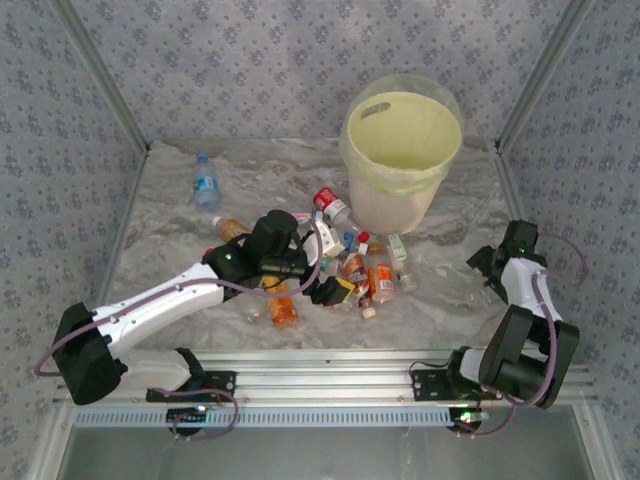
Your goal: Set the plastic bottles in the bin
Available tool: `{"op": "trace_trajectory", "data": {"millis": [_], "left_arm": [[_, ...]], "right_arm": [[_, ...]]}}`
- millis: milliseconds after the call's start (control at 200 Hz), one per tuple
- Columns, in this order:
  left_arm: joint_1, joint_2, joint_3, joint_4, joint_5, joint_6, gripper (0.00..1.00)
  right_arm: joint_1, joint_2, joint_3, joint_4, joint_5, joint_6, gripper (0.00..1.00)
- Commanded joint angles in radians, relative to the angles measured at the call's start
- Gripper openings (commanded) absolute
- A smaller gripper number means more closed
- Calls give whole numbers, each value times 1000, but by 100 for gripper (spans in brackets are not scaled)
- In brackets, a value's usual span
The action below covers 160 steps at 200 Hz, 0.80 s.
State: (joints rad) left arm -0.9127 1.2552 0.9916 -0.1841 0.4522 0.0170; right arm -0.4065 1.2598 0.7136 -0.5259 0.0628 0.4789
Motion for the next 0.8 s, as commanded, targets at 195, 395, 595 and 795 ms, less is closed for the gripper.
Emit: {"op": "trace_trajectory", "data": {"millis": [195, 395, 595, 795], "left_arm": [[-8, 3, 26, -21, -7, 8, 100], [-8, 6, 27, -23, -12, 6, 99], [-8, 7, 30, -26, -13, 7, 100], [-8, 12, 32, -25, -12, 6, 100]], "right_arm": [[-8, 25, -16, -6, -5, -14, 92], [-8, 40, -17, -1, -14, -13, 91], [-8, 60, -15, -2, -19, -14, 91], [-5, 86, -13, 8, -15, -5, 91]]}}
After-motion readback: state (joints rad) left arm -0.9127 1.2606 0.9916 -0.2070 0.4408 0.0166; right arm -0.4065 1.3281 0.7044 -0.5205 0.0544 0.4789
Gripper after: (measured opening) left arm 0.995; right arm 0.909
